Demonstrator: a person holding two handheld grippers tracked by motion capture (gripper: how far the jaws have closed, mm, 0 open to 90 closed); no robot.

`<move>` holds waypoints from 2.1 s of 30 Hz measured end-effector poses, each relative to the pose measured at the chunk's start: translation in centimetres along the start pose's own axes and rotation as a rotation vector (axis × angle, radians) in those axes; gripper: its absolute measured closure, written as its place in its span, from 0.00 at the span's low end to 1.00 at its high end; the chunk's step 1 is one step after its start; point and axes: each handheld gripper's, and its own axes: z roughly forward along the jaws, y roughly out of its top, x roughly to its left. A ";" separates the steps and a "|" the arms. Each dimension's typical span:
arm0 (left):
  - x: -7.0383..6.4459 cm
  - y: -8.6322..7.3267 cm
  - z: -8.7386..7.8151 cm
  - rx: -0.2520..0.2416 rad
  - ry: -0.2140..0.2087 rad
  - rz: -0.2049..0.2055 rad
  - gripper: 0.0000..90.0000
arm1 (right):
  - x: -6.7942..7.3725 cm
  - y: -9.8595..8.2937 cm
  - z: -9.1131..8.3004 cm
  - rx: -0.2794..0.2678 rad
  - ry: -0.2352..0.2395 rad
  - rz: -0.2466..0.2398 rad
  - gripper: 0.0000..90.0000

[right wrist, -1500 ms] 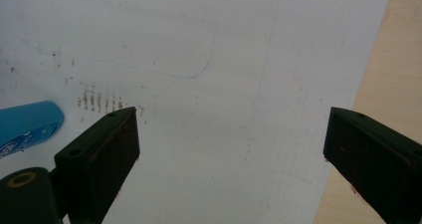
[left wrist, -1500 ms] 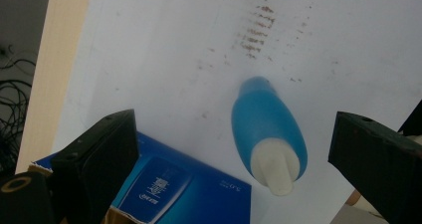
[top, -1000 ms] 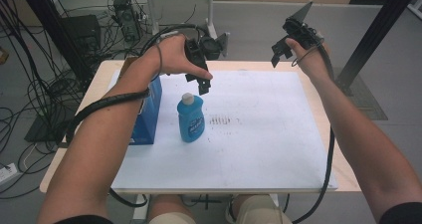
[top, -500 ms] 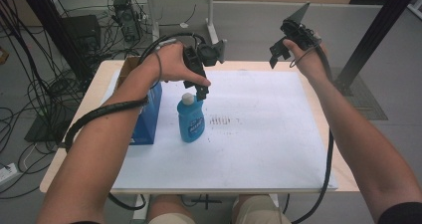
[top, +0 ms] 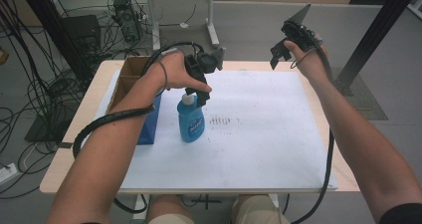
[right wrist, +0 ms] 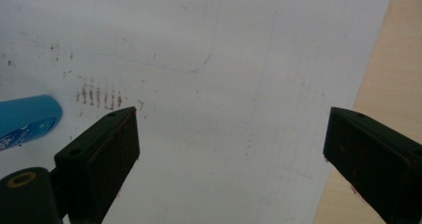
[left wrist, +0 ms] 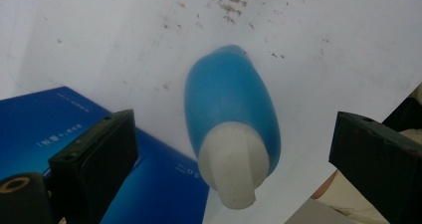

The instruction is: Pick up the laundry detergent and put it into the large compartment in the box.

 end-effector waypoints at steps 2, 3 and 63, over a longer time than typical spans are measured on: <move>0.0 0.0 0.2 0.003 -0.002 -0.013 0.06 | -0.1 0.0 0.0 0.000 0.001 0.000 0.08; 0.1 0.1 0.3 0.007 -0.004 -0.019 0.06 | -0.1 0.0 -0.1 0.001 0.000 0.000 0.08; 0.2 -0.8 4.7 0.015 -0.013 -0.068 0.06 | 0.1 0.1 0.6 0.005 0.002 0.001 0.08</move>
